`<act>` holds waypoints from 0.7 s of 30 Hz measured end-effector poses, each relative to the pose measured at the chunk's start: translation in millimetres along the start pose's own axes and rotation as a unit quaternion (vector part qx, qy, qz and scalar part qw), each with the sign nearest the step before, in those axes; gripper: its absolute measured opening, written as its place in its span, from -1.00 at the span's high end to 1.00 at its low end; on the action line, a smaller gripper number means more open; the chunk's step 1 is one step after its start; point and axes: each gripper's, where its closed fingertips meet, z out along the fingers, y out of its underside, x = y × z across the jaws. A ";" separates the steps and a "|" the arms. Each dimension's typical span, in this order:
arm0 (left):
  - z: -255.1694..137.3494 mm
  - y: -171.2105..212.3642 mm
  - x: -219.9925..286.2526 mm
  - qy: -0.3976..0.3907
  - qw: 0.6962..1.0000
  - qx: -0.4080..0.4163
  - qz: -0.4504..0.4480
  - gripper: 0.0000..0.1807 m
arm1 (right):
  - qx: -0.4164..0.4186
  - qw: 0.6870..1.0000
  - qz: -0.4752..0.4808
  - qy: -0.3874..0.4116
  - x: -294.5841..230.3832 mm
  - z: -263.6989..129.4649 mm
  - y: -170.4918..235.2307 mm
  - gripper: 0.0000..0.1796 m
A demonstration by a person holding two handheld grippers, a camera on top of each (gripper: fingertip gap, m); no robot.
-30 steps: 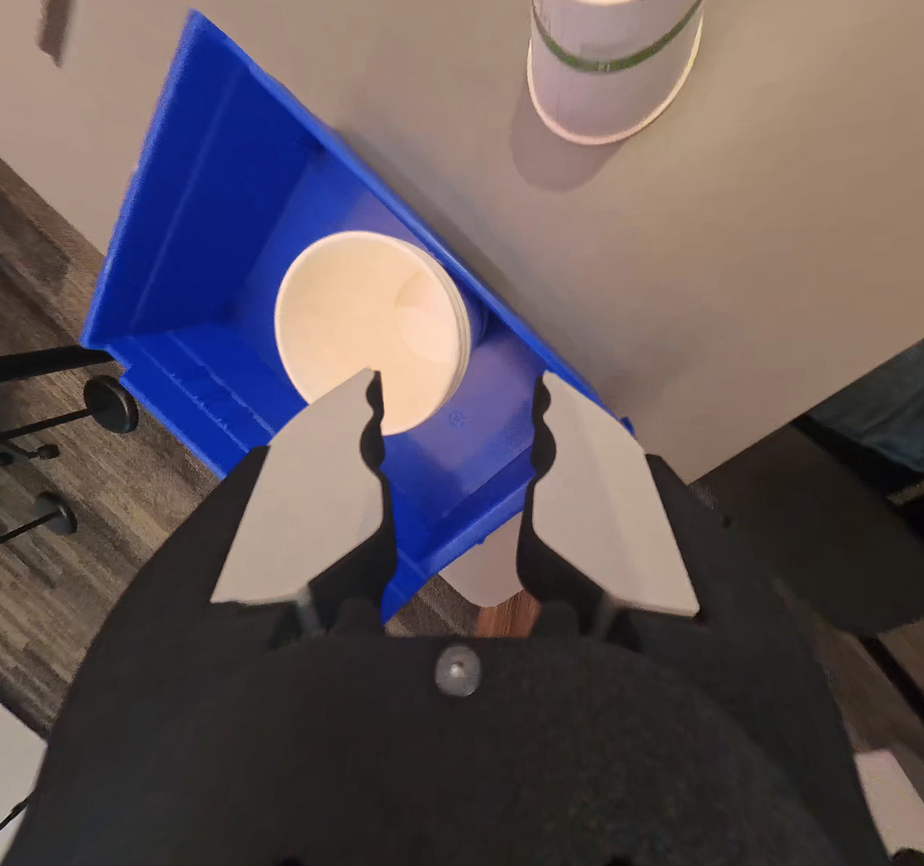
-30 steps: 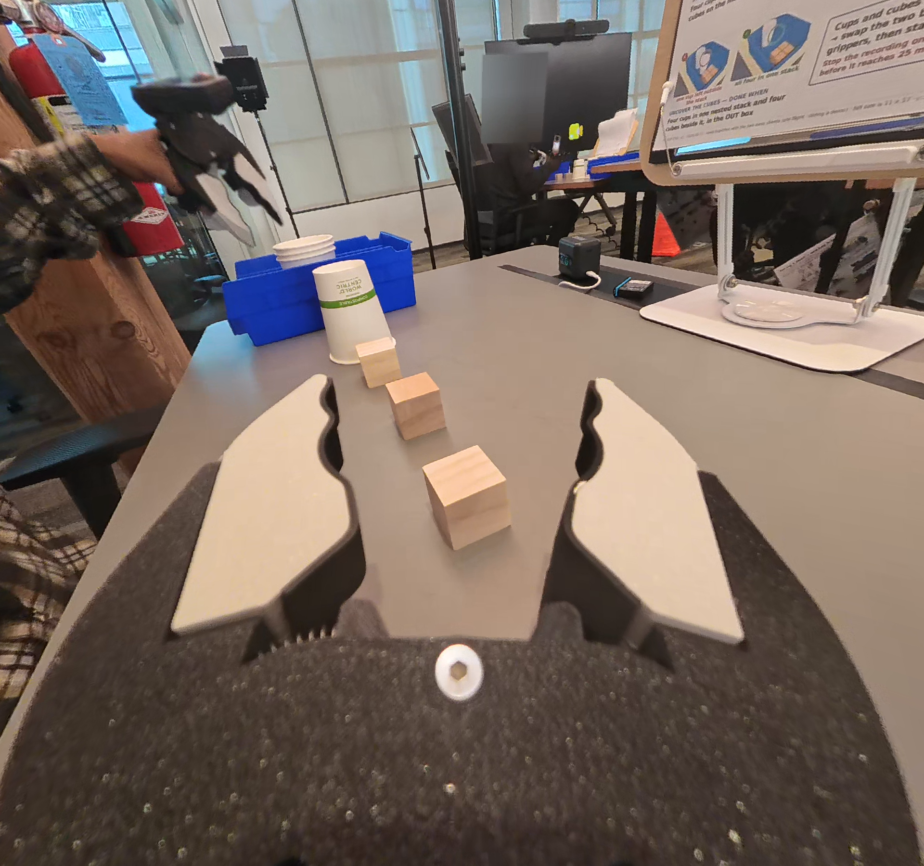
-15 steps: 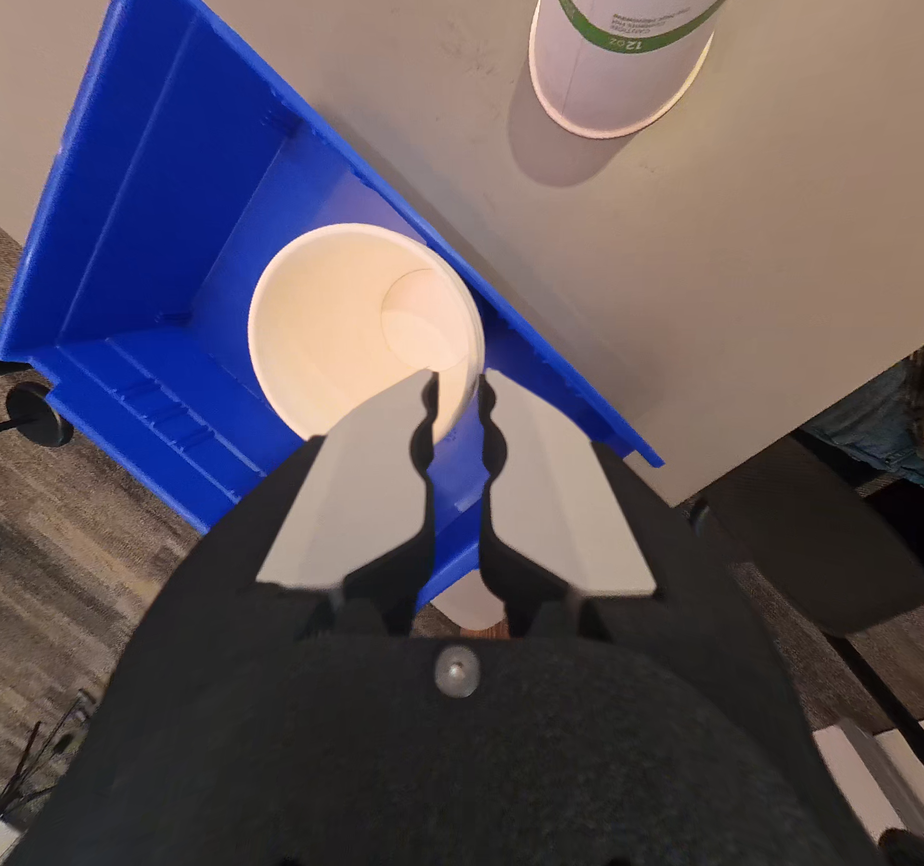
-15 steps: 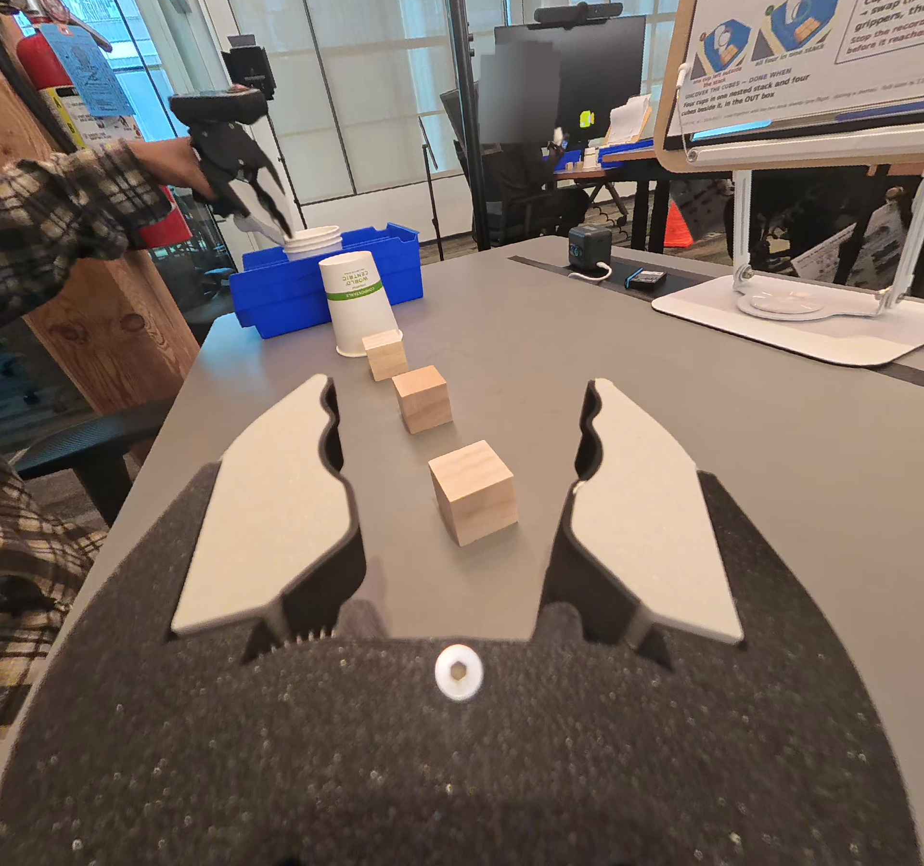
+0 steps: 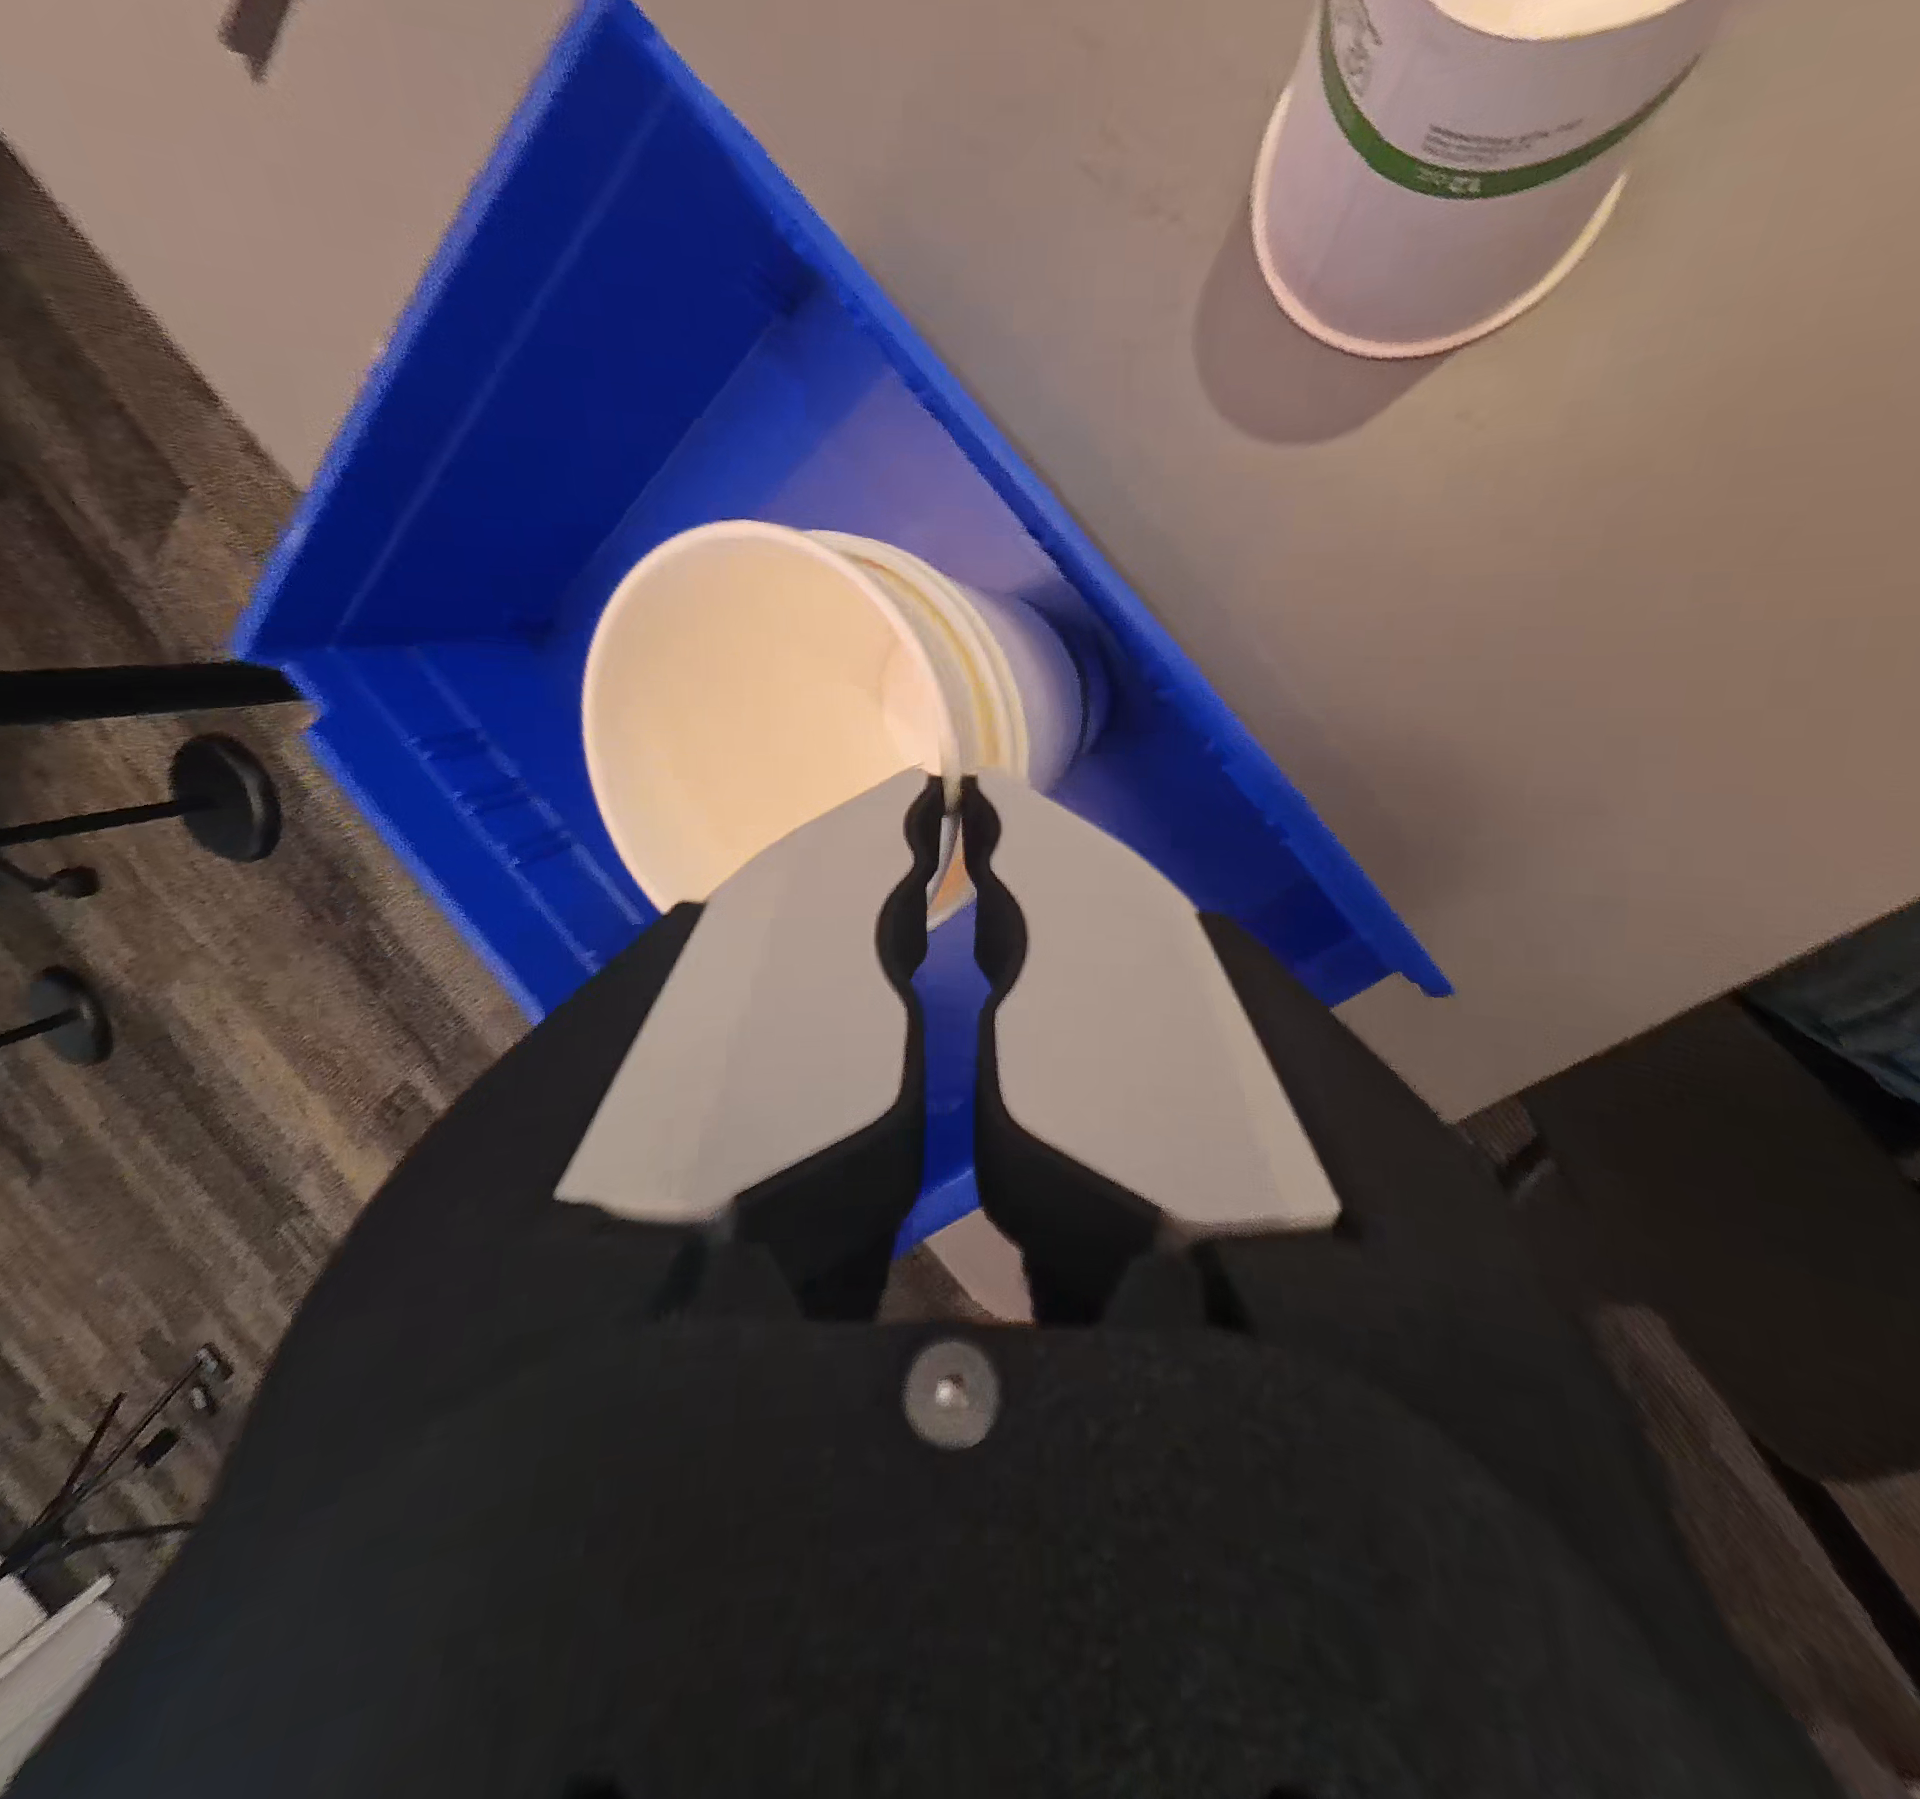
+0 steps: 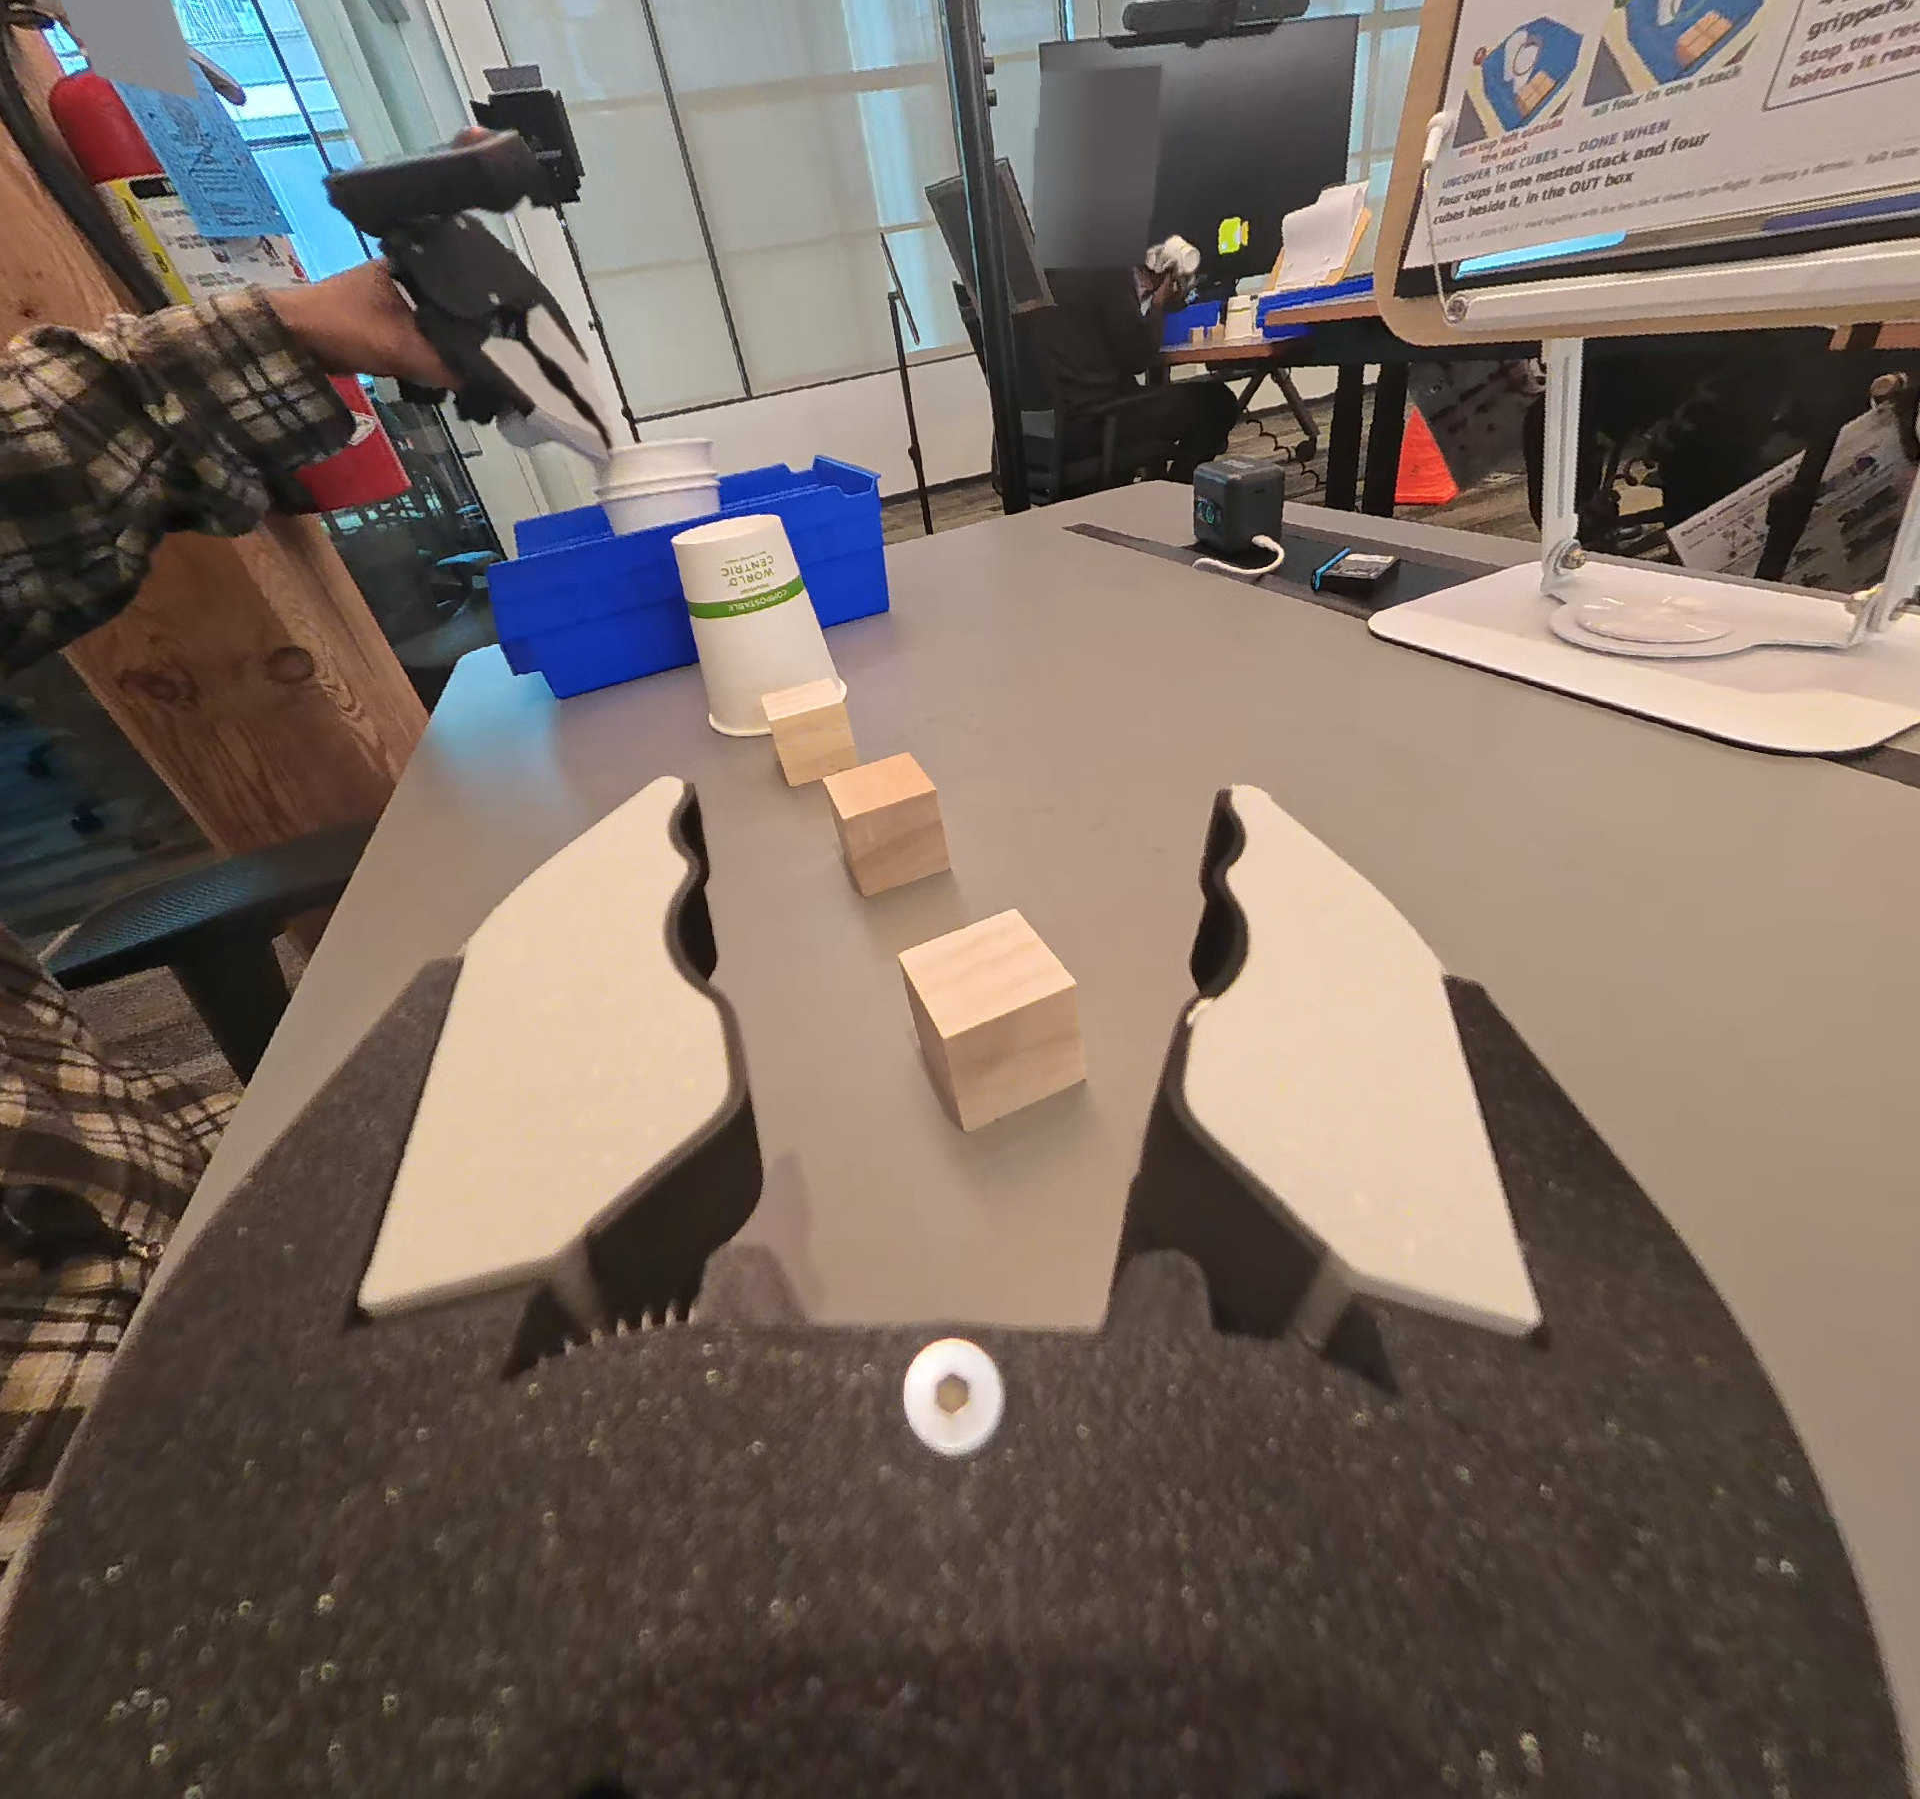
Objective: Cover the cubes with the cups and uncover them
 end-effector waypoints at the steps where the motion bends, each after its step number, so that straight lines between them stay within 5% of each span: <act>1: -3.1 -1.4 -4.4 -0.017 1.000 0.004 -0.002 0.96 | 0.000 1.000 0.000 0.000 -0.1 0.0 0.0 0.00; 10: -43.6 -15.3 -29.8 -0.155 0.988 0.021 -0.005 0.97 | 0.001 1.000 -0.001 -0.006 -2.8 0.5 -0.8 0.01; 21: -96.5 -38.6 -45.5 -0.192 0.976 0.090 -0.054 0.97 | 0.008 1.000 0.002 -0.015 -6.6 -0.1 -3.2 0.00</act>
